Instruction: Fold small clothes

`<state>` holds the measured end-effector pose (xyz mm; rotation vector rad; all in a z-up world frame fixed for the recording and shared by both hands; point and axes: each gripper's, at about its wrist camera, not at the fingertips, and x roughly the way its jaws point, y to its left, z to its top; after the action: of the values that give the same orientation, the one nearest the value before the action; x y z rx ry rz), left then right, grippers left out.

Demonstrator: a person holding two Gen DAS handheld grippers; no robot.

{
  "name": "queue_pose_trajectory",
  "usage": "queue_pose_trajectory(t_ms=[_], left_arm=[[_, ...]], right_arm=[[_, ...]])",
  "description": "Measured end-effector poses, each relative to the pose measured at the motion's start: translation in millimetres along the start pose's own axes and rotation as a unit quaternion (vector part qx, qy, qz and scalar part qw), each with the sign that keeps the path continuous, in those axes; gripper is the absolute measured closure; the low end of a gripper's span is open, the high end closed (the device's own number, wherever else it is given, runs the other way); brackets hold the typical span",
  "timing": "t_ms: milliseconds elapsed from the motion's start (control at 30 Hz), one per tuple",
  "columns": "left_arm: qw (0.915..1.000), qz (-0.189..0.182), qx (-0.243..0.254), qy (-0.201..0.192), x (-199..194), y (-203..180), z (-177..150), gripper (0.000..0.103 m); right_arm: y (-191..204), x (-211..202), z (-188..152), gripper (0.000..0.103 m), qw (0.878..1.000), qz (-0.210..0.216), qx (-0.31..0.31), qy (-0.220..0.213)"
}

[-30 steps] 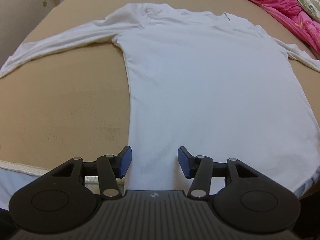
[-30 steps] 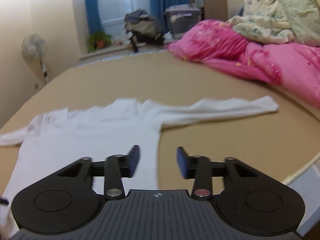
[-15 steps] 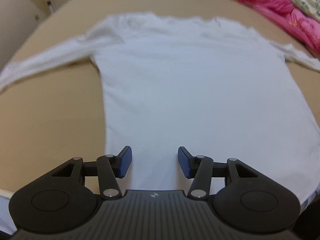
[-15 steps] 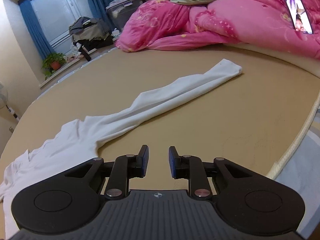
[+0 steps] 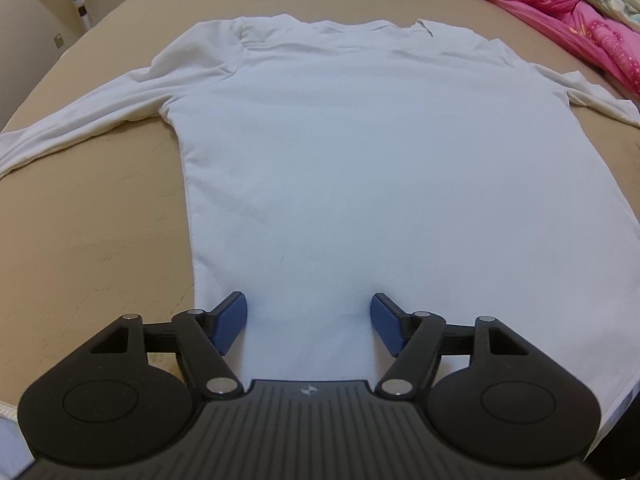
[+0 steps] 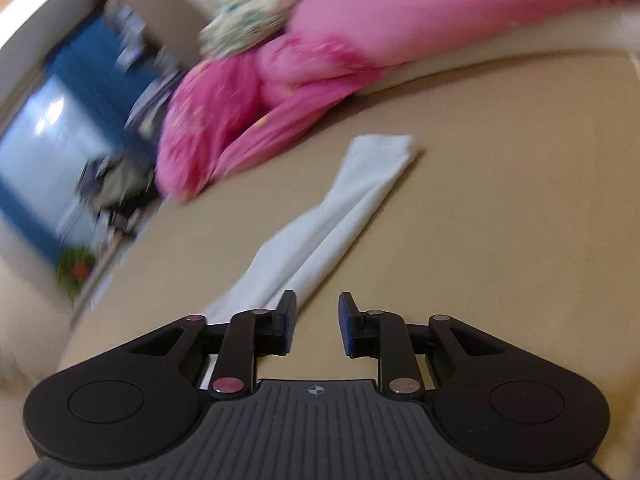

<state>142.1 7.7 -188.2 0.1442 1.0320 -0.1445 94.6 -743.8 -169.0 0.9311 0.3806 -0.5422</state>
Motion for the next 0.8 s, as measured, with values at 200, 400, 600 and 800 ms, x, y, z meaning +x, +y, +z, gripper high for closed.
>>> queue_pose_trajectory(t_ms=[200,400,600,800], left_arm=[[0.9999,-0.005,-0.001,-0.012,3.3,-2.1,-0.2,0.022],[0.9998,-0.005,0.000,-0.020,5.9,-2.9,0.1,0.019],[0.9997,-0.005,0.002,-0.023,5.7,-3.1,-0.7,0.019],[0.9998,-0.005,0.004,-0.021,5.1,-3.0,0.0,0.019]], right_arm=[[-37.4,59.7,19.0,0.054,0.993,-0.005,0.111,-0.050],[-44.6,89.1,28.5,0.060,0.988,-0.006,0.120,-0.101],[-44.8,103.3,38.1,0.082,0.987,-0.033,0.115,-0.108],[-16.1,96.8,41.6,0.100,0.987,-0.067,0.079,-0.121]])
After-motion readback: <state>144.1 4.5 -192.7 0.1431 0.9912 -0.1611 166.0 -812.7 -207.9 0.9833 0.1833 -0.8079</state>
